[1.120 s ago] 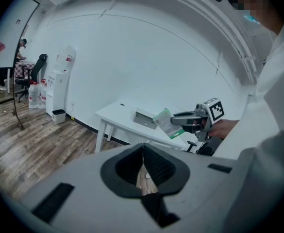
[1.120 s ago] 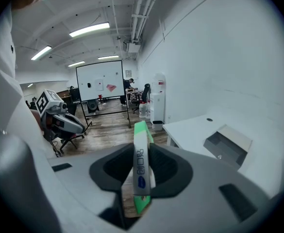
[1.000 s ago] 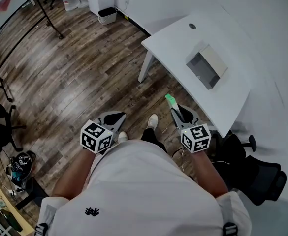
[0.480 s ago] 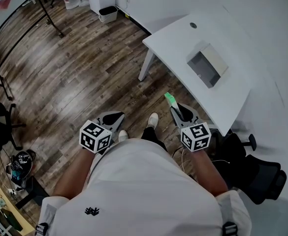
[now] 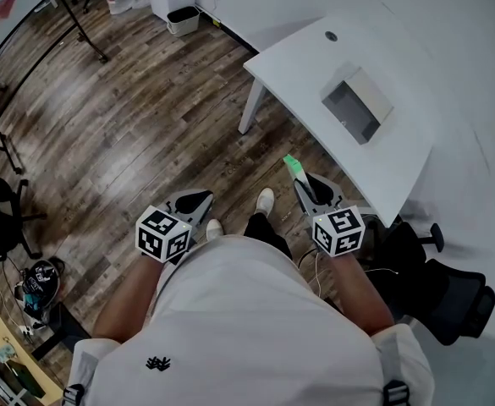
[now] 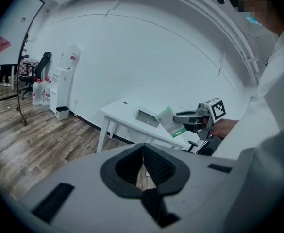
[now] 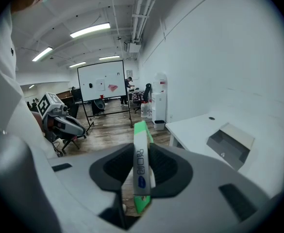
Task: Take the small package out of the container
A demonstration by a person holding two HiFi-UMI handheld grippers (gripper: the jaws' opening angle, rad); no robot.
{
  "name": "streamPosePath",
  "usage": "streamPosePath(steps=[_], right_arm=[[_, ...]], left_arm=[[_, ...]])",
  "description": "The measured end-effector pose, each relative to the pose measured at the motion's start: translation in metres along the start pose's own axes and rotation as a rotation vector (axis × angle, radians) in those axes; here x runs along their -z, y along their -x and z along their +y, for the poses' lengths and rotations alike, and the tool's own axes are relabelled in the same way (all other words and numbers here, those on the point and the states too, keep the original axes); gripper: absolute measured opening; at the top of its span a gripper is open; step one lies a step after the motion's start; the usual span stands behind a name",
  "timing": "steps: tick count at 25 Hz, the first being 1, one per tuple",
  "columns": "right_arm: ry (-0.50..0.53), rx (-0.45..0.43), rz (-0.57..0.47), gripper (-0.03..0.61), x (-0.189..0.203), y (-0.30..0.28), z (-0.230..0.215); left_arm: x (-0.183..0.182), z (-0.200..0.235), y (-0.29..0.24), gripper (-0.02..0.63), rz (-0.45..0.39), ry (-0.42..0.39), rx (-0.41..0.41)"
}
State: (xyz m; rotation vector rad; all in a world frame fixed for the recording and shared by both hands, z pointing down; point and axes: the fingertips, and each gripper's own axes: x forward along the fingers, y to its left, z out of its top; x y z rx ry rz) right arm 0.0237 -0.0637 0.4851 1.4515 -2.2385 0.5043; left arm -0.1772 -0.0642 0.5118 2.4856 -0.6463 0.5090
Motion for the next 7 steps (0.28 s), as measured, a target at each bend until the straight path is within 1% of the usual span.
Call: streamPosePath(steps=[7], right_arm=[[0.007,-0.011,0.001,0.098,-0.0026,-0.0043,-0.0019]], left_arm=[[0.0023,0.0044,0.0032,0.008,0.004,0.012,-0.017]])
